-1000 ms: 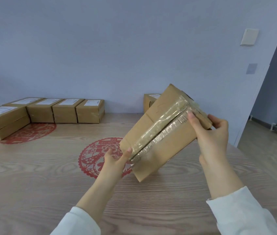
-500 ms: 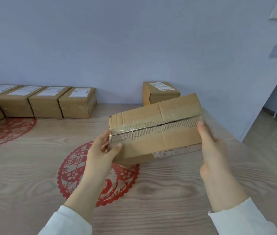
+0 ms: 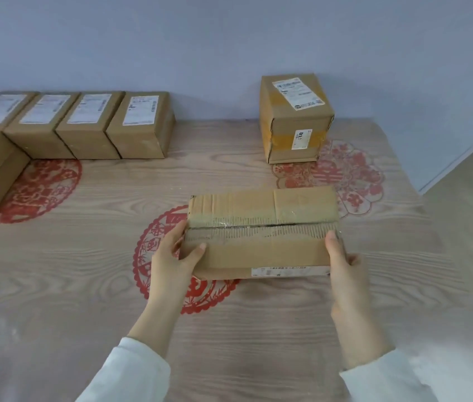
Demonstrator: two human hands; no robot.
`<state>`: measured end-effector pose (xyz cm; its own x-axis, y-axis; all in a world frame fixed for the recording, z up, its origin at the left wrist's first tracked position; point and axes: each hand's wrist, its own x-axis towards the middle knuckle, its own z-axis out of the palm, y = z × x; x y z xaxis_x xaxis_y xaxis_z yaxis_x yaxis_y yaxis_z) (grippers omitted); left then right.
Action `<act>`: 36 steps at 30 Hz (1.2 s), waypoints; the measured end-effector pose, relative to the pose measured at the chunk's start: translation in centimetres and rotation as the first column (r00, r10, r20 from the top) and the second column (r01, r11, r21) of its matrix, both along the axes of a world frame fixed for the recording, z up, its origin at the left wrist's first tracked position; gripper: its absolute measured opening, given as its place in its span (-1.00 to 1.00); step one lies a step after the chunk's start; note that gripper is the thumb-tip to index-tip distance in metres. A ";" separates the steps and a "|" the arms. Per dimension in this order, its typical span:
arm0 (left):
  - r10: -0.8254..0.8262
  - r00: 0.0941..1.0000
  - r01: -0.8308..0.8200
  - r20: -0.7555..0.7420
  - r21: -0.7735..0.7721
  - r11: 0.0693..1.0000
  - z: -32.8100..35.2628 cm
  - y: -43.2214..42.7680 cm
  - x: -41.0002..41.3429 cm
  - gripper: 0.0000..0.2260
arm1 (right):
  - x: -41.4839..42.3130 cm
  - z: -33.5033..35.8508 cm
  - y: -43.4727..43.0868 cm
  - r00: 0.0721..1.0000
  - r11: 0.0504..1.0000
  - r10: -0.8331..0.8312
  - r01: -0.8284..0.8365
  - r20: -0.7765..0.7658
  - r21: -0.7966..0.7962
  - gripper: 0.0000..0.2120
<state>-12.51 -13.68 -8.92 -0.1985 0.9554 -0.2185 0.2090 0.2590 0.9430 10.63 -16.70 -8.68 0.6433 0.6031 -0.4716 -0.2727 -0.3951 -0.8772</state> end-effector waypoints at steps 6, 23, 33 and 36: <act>0.025 0.999 -0.021 0.031 -0.141 0.990 1.5 -4.2 0.0 -0.53 | -0.5 1.0 -5.5 0.997 0.980 0.077 -0.073 0.017 -0.184 -0.61; -0.143 0.987 0.156 0.074 -0.220 0.963 0.7 -6.1 -2.1 -0.51 | -4.1 -0.7 -5.9 0.157 0.767 0.585 -0.427 0.796 -0.479 -0.32; -0.089 0.993 0.103 0.075 -0.208 0.973 -0.8 -5.3 -1.2 -0.62 | -5.0 -3.8 -3.1 -0.160 0.620 0.635 -0.480 0.756 -0.621 -0.38; -0.082 0.995 0.093 0.065 -0.203 0.975 -1.1 -5.2 -1.3 -0.65 | -5.0 -3.8 -3.0 -0.163 0.615 0.636 -0.484 0.754 -0.623 -0.39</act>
